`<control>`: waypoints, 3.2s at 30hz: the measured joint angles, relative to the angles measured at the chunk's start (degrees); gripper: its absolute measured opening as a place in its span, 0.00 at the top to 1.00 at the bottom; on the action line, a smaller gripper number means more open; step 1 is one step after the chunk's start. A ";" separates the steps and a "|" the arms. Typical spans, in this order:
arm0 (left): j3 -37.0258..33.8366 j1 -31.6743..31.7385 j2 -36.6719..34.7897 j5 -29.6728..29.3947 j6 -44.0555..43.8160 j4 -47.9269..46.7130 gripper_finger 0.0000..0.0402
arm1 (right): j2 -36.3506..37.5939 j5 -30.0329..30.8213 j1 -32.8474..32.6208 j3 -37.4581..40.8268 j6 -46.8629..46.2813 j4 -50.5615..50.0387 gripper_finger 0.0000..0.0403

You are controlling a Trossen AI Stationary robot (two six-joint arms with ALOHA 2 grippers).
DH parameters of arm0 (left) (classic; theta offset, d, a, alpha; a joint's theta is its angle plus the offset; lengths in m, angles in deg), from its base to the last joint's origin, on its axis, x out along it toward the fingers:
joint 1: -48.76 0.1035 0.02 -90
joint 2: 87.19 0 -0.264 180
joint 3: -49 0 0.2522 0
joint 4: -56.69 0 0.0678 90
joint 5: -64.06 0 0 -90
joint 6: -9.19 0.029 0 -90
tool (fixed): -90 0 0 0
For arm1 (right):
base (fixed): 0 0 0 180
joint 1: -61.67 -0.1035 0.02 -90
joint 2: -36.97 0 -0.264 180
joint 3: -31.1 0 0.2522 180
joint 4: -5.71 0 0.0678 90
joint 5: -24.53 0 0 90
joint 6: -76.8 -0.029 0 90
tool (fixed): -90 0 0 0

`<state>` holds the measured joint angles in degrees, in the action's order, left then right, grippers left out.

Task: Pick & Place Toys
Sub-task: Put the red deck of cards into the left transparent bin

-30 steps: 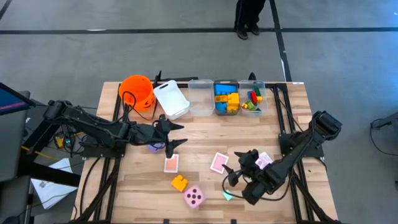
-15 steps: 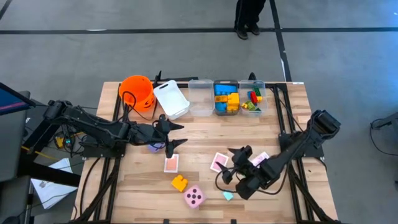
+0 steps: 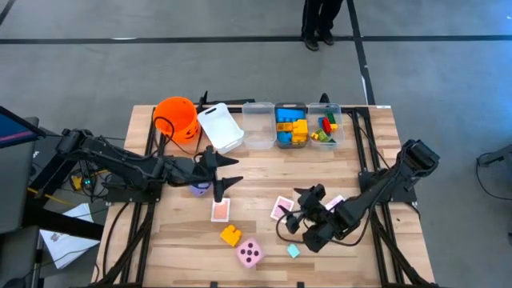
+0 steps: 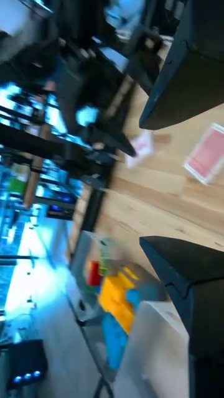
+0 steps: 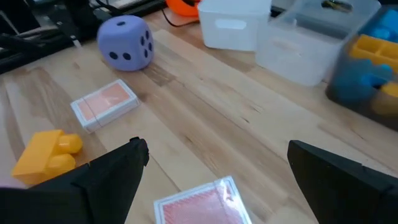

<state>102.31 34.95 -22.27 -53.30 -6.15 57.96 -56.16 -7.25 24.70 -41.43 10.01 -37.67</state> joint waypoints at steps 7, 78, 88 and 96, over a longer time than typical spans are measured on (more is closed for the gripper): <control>0.02 0.00 -0.02 0.17 -0.04 5.68 0.29 | 4.77 -0.78 -0.08 0.02 -1.20 -8.20 0.05; -0.02 0.00 0.00 0.00 0.00 -3.26 0.29 | -4.80 -20.68 7.15 26.35 16.22 50.10 0.13; -0.02 -1.36 2.01 6.10 0.29 -6.23 0.29 | -4.78 -20.66 7.23 25.92 16.70 50.04 0.13; -0.02 -3.50 13.75 7.19 3.98 4.59 0.34 | -4.78 -20.47 7.93 25.92 17.31 49.80 0.13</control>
<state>102.29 31.45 -8.52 -46.10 -2.17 62.56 -60.94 -27.72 32.63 -15.50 27.32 12.13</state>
